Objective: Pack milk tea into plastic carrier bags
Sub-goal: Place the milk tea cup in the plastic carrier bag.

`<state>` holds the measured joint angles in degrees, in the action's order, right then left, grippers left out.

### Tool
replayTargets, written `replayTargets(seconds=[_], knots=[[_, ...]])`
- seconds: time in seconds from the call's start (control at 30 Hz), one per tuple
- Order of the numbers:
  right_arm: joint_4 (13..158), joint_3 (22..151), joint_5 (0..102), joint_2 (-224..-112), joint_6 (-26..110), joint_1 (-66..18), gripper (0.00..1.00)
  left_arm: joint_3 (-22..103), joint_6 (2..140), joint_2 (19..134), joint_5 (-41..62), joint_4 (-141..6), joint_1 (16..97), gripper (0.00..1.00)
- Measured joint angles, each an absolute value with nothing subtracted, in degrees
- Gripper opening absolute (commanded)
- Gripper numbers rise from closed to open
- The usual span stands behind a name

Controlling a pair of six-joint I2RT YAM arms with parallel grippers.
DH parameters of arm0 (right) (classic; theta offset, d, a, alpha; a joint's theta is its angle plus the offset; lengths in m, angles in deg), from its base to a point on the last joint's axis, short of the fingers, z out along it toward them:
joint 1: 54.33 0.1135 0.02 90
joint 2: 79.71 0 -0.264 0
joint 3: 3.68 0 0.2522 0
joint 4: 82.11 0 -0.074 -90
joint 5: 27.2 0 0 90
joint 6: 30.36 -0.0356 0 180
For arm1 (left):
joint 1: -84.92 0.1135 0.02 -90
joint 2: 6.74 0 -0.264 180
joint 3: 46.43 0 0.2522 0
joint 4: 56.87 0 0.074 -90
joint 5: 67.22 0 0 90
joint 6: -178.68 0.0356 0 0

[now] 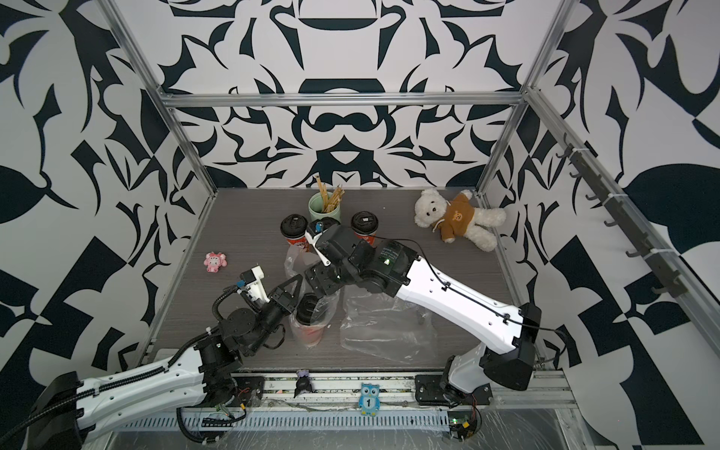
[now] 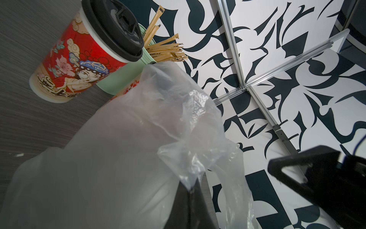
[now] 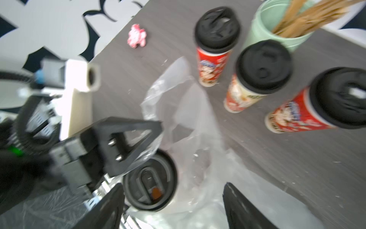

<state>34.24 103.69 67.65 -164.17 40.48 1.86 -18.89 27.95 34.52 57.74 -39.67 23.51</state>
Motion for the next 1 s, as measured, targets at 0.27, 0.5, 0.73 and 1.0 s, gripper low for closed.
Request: replayTargets(seconds=[0.27, 0.5, 0.73, 1.0], knots=[[33.69, 108.26, 69.02, -171.43, 46.05, -15.13, 0.79, -18.89, 29.18, 34.80, 57.70, -39.63, 23.51, 0.00], [31.46, 118.51, 70.23, -183.71, 50.58, -22.06, 0.82, -18.89, 31.17, 35.15, 57.48, -39.67, 23.51, 0.00], [26.87, 132.36, 70.31, -195.34, 53.66, -25.82, 0.83, -18.54, 33.05, 35.50, 57.29, -40.55, 23.51, 0.00], [23.29, 139.27, 67.69, -200.94, 54.29, -26.49, 0.83, -18.54, 33.48, 35.65, 57.26, -41.36, 23.51, 0.00]])
